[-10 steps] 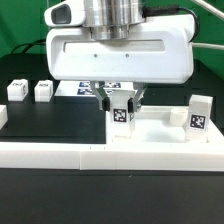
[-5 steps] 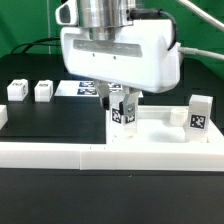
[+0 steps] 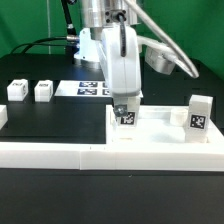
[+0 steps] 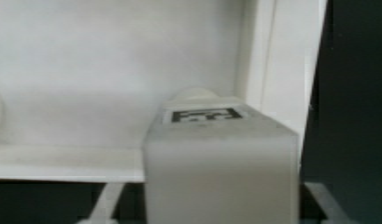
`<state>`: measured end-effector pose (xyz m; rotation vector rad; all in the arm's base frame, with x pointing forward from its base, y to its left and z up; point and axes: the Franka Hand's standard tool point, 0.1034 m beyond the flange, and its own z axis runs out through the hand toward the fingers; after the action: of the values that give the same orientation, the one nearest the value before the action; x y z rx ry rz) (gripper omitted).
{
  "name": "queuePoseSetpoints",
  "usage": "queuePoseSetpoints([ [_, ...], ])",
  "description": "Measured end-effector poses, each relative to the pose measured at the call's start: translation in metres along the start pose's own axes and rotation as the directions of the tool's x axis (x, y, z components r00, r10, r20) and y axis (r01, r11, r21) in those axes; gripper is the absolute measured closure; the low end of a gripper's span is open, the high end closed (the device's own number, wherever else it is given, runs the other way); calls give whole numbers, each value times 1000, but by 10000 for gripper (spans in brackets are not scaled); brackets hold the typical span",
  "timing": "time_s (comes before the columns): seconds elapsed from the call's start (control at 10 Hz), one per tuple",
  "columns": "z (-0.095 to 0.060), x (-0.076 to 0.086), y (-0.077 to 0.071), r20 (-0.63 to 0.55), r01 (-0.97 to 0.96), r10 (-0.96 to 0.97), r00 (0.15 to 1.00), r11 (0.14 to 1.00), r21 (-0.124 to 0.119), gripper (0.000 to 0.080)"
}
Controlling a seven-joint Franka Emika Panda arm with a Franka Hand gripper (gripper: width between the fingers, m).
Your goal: Assemble square table
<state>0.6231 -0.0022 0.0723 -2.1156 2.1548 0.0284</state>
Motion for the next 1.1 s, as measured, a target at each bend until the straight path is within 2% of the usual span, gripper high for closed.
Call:
queuePoseSetpoints([
  [0.1, 0, 1, 0, 3, -49, 49, 999, 999, 0, 509],
  [0.3, 1, 0, 0, 3, -9, 9, 1000, 1000, 0, 509],
  [0.4, 1, -1, 1, 5, 50, -50, 999, 999, -2, 404],
  [0.5, 1, -3, 2, 8, 163, -163, 987, 987, -7, 264],
  [0.6, -1, -8, 1, 9, 323, -323, 946, 946, -13, 186],
  [0.7, -2, -16, 1, -3, 478, -478, 878, 878, -24, 186],
  [0.8, 0, -17, 1, 1, 545, -545, 839, 838, -24, 157],
  [1.1, 0, -14, 2, 5, 705, -705, 710, 709, -26, 151],
])
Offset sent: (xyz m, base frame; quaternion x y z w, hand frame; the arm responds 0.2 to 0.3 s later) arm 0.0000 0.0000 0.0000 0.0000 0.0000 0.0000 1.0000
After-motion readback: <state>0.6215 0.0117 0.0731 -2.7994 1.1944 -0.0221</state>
